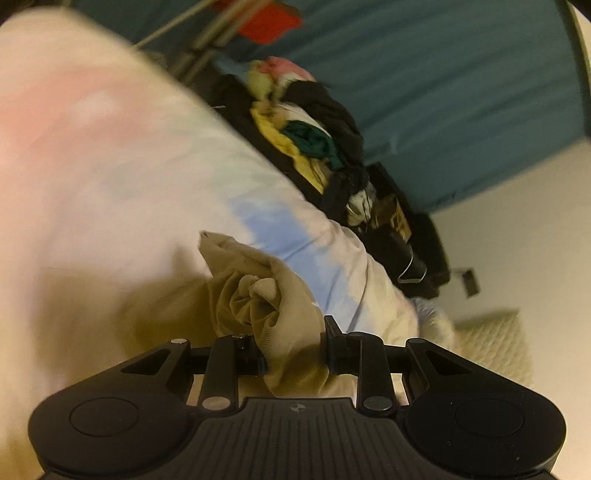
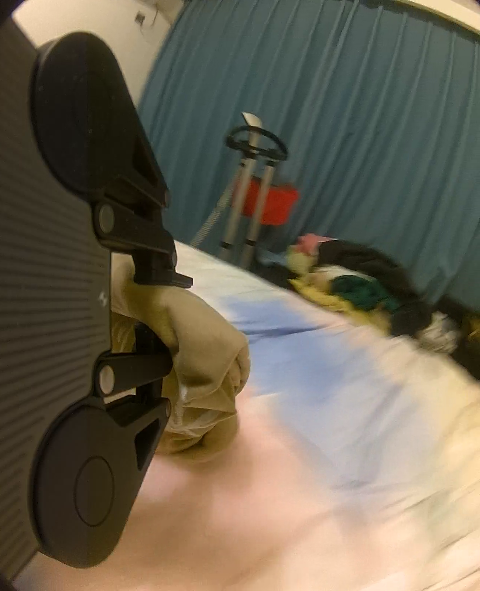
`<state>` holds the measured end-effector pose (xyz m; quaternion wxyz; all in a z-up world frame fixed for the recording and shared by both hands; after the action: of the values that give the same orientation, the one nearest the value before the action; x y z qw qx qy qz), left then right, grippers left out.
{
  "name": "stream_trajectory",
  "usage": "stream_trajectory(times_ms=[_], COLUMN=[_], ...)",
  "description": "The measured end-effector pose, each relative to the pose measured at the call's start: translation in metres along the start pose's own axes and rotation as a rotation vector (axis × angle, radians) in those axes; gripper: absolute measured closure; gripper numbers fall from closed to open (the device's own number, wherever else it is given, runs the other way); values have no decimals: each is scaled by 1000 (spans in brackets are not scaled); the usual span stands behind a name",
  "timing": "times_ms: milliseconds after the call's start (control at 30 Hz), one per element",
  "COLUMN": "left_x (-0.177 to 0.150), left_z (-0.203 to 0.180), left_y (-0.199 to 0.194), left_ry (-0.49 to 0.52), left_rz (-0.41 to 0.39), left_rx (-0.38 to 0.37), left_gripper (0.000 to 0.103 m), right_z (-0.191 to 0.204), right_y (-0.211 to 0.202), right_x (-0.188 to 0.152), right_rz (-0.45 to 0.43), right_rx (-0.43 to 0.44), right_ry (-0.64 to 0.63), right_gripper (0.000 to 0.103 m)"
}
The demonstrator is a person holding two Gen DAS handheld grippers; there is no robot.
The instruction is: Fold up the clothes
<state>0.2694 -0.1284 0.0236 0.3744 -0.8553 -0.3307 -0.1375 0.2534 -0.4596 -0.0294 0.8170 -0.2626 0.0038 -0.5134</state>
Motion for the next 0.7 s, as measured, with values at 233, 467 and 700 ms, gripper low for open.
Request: stream_trajectory(times_ms=[233, 467, 700], left_x=[41, -13, -65], left_z=[-58, -2, 61], left_y=[99, 154, 157], left_ry=[41, 172, 241], left_rz=[-43, 22, 95], left_rx=[-125, -86, -21], left_gripper=[73, 73, 69], right_z=[25, -68, -85], right_y=[36, 71, 49], right_x=[91, 64, 28], right_rz=[-156, -114, -69], right_rx=[7, -71, -169], right_ry=[-147, -112, -91], right_gripper=[83, 83, 81])
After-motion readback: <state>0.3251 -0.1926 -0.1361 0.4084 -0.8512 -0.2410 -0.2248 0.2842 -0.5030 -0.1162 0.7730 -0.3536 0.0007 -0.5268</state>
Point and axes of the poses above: each gripper's, at about its wrist camera, not at the fingertips, and y roughly the way its jaws point, z to its left, x to its top, the point moved 2 cm from there along y, roughly the way its jaws point, and after that the axes turned 5 degrees about y, right-handed, at the moved point
